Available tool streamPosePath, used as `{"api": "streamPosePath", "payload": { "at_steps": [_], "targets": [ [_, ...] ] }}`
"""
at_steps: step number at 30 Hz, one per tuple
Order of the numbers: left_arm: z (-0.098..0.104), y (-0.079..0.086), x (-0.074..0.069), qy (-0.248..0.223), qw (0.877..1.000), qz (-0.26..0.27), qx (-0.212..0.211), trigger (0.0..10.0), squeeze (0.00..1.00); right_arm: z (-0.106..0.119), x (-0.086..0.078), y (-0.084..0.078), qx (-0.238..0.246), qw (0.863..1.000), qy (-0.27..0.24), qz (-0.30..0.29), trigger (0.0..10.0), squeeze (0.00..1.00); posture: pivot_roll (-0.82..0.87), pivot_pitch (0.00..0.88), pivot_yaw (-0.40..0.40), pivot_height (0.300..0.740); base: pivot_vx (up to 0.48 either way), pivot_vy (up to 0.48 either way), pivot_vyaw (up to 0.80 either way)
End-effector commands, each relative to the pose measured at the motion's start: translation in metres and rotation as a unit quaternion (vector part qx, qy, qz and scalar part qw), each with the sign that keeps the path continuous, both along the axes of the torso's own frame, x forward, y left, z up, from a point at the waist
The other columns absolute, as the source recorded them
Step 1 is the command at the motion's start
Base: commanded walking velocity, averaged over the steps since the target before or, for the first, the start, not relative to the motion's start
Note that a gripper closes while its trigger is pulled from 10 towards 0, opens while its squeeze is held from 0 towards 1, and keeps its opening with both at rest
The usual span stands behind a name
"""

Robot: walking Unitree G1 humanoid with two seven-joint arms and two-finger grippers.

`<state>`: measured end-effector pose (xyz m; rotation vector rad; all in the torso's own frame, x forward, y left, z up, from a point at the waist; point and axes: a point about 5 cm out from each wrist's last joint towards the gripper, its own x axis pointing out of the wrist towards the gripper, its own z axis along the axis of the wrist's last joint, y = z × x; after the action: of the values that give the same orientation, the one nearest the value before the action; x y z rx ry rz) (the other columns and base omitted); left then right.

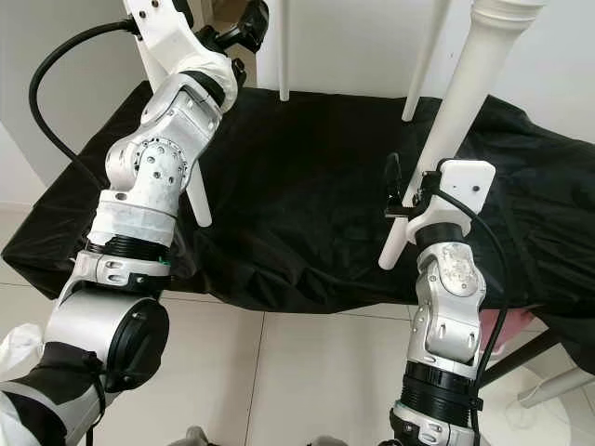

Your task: Building children table

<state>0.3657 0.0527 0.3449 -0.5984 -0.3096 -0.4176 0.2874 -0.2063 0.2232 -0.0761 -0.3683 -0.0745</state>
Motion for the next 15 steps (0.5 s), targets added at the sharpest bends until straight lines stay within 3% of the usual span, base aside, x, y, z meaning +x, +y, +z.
{"api": "streamPosePath", "payload": {
  "at_steps": [1,15],
  "targets": [
    [0.0075,-0.0095,-0.0082,-0.071,0.994,-0.084,0.020,10.0,0.08,0.0044,0.0003,0.0012,-0.002,1.000,-0.010,0.004,10.0,0.18,-0.09,0.048,0.006,0.740,0.000,0.000,0.00],
    [0.0075,-0.0095,-0.0082,-0.071,0.994,-0.084,0.020,10.0,0.08,0.0044,0.0003,0.0012,-0.002,1.000,-0.010,0.004,10.0,0.18,-0.09,0.048,0.006,0.740,0.000,0.000,0.00]
  ]
}}
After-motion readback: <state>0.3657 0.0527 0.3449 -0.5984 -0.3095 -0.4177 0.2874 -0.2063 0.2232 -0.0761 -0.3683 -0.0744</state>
